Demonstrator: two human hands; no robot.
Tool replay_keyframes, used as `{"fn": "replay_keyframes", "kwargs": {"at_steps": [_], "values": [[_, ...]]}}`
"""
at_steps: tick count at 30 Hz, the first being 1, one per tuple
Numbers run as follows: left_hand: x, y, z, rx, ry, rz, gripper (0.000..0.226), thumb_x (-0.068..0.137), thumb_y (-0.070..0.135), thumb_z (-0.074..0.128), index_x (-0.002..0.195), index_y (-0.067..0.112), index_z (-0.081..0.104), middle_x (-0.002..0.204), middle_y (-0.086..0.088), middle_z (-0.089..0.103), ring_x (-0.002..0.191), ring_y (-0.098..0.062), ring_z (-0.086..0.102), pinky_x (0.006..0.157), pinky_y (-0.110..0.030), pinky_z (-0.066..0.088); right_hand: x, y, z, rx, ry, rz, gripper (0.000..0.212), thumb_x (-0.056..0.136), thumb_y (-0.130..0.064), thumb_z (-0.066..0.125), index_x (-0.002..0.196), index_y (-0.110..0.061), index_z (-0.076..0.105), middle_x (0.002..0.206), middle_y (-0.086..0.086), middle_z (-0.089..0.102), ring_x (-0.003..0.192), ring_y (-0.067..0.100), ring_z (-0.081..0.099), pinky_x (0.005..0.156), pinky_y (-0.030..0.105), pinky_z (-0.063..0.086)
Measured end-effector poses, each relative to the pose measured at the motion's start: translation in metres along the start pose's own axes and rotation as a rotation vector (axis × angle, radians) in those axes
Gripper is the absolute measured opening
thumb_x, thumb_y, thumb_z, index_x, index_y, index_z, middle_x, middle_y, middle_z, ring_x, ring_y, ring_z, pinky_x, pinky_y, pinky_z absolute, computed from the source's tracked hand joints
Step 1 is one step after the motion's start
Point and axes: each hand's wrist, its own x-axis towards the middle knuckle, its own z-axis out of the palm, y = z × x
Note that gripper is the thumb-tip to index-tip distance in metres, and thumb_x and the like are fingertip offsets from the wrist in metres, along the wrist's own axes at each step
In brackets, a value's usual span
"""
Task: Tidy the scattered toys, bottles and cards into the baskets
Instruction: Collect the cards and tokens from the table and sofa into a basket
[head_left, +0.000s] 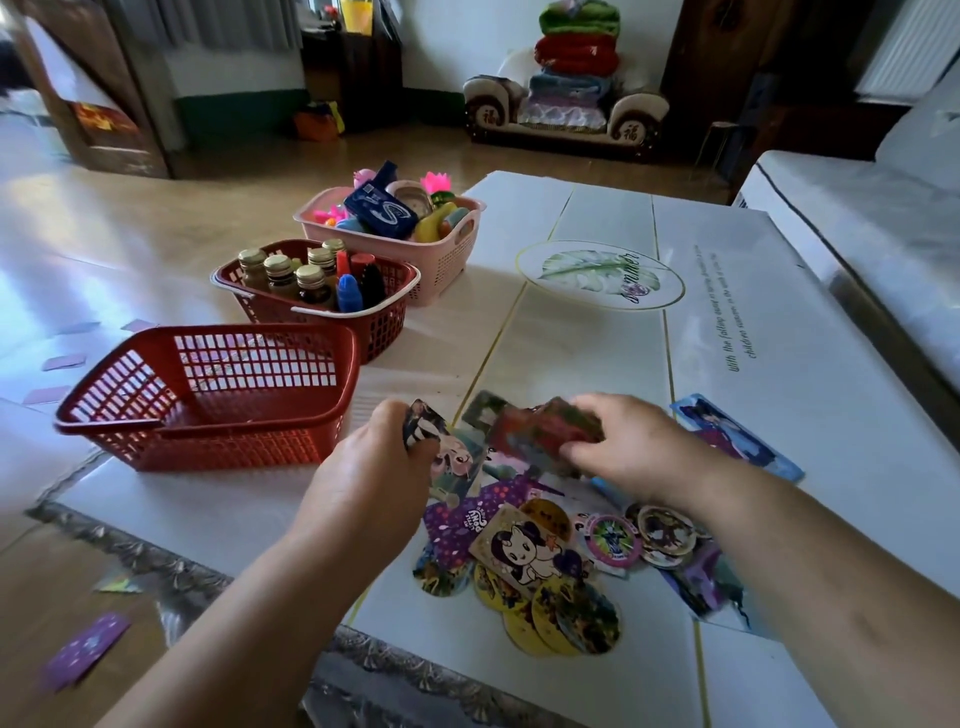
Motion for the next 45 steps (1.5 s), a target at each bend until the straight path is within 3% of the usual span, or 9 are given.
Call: {"fn": "replay_keyframes", "kwargs": {"at_steps": [7,10,17,21,25,29,34,40,45], "values": [[0.005,-0.009,0.004,0.018,-0.012,-0.051,0.013,0.100,0.017,0.040,0.112,0.017,0.045,0.105,-0.005,0.059,0.090,-0.023,0.056,0.077,-0.041,0.049,0.000,-0.006,0.007,0.206,0.092,-0.033,0.011,0.091,-0.025,0.064,0.097,-0.034,0.065,0.082,-0.006,0.071,0.077,0.014,0.068,0.074,0.032,0.056],[0.005,-0.008,0.002,0.001,0.000,-0.062,0.018,0.098,0.012,0.040,0.113,0.018,0.048,0.102,-0.003,0.060,0.089,-0.024,0.059,0.074,-0.040,0.051,-0.007,-0.016,0.001,0.461,-0.033,-0.065,0.013,0.088,-0.016,0.068,0.095,-0.028,0.068,0.079,-0.004,0.074,0.070,0.008,0.070,0.069,0.026,0.058],[-0.001,0.012,-0.007,-0.761,-0.247,-0.153,0.020,0.100,0.029,0.049,0.104,0.017,0.064,0.089,-0.005,0.073,0.076,-0.018,0.073,0.059,-0.034,0.060,-0.009,-0.023,0.010,0.339,-0.140,-0.040,0.018,0.078,-0.039,0.076,0.082,-0.024,0.067,0.071,-0.003,0.071,0.063,0.012,0.061,0.055,0.029,0.048],[-0.006,0.010,-0.002,-0.415,-0.177,-0.003,0.008,0.087,0.025,0.071,0.086,0.023,0.063,0.069,0.008,0.071,0.058,-0.004,0.066,0.055,-0.027,0.056,-0.013,-0.025,0.015,0.191,-0.117,0.006,0.047,0.061,-0.064,0.075,0.073,-0.020,0.061,0.068,-0.003,0.067,0.064,0.014,0.060,0.059,0.029,0.044],[-0.005,0.004,-0.007,-0.089,-0.070,0.008,0.007,0.096,0.026,0.058,0.091,0.023,0.055,0.084,0.008,0.066,0.071,-0.008,0.063,0.061,-0.032,0.057,-0.017,-0.012,0.006,-0.133,-0.087,0.137,0.052,0.071,-0.075,0.057,0.077,-0.023,0.056,0.076,-0.005,0.065,0.068,0.011,0.060,0.066,0.031,0.050],[-0.003,0.000,-0.018,0.094,-0.039,-0.041,0.008,0.099,0.023,0.044,0.091,0.021,0.045,0.085,0.006,0.053,0.071,-0.013,0.050,0.058,-0.033,0.038,0.004,0.009,0.004,-0.370,0.127,0.021,0.033,0.093,-0.044,0.054,0.121,-0.026,0.053,0.128,-0.001,0.052,0.114,0.019,0.048,0.095,0.037,0.045],[-0.006,-0.002,-0.026,-0.059,-0.084,-0.182,0.009,0.094,0.017,0.043,0.101,0.019,0.046,0.090,0.001,0.056,0.081,-0.025,0.061,0.075,-0.044,0.055,0.053,-0.006,0.006,-0.430,-0.208,-0.093,0.066,0.089,-0.030,0.065,0.146,-0.030,0.033,0.147,-0.004,0.040,0.135,0.021,0.033,0.111,0.041,0.031],[-0.011,-0.006,-0.035,-0.070,-0.082,-0.140,0.013,0.096,0.016,0.044,0.109,0.017,0.047,0.093,0.000,0.059,0.079,-0.022,0.062,0.075,-0.043,0.056,0.079,-0.010,-0.004,-0.486,-0.362,0.076,0.066,0.069,-0.036,0.084,0.123,-0.022,0.050,0.120,0.002,0.059,0.102,0.022,0.057,0.082,0.036,0.053],[-0.010,-0.010,-0.039,-0.004,-0.053,-0.132,0.020,0.095,0.017,0.043,0.114,0.016,0.049,0.098,-0.003,0.061,0.078,-0.020,0.059,0.061,-0.032,0.043,0.067,-0.004,-0.011,-0.538,-0.217,0.085,0.041,0.072,-0.043,0.080,0.097,-0.020,0.057,0.095,0.002,0.061,0.081,0.018,0.059,0.065,0.030,0.046]]}}
